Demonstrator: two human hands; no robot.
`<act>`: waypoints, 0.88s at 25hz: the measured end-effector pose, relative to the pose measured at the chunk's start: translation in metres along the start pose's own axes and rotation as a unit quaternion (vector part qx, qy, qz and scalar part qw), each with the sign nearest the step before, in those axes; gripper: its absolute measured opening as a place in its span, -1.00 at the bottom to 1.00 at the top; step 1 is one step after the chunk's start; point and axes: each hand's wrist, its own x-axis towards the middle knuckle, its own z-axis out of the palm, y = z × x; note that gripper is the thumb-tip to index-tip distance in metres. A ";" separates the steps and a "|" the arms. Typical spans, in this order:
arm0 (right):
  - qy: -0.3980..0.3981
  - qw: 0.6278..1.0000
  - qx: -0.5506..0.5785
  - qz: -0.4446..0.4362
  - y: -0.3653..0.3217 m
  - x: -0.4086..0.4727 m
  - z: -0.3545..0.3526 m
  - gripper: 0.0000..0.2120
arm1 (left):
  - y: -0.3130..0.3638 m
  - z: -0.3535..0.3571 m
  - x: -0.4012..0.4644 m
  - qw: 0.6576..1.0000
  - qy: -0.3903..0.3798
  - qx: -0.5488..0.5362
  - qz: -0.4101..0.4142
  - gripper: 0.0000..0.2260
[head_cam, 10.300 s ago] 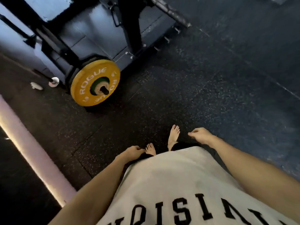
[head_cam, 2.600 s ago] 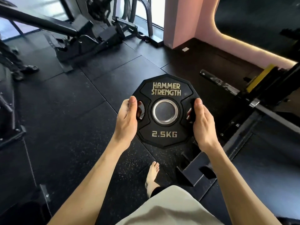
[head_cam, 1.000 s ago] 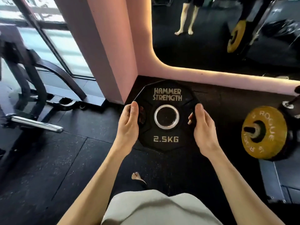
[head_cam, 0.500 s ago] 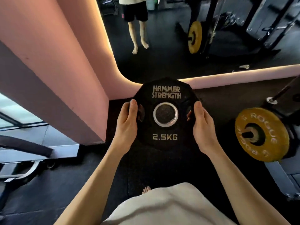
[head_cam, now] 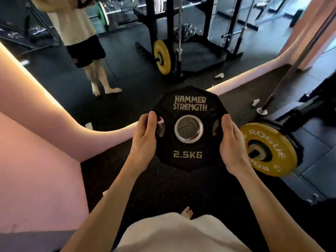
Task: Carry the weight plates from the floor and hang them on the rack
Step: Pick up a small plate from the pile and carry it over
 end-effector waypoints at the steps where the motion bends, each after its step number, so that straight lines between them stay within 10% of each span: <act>1: 0.029 1.000 -0.007 -0.005 -0.003 0.009 -0.005 -0.39 | 0.002 0.009 0.016 1.000 -0.022 0.007 -0.004 -0.60; 5: 0.150 0.988 -0.035 -0.025 -0.018 0.027 -0.028 -0.58 | 0.009 0.048 0.072 0.992 -0.123 0.007 0.013 -0.64; 12: 0.360 0.928 -0.086 -0.036 -0.048 0.043 -0.061 -0.32 | 0.039 0.128 0.141 0.954 -0.293 -0.011 0.065 -0.66; 22: 0.455 0.866 -0.094 -0.186 -0.161 0.078 -0.124 -0.43 | 0.161 0.248 0.185 0.885 -0.403 -0.070 0.222 -0.70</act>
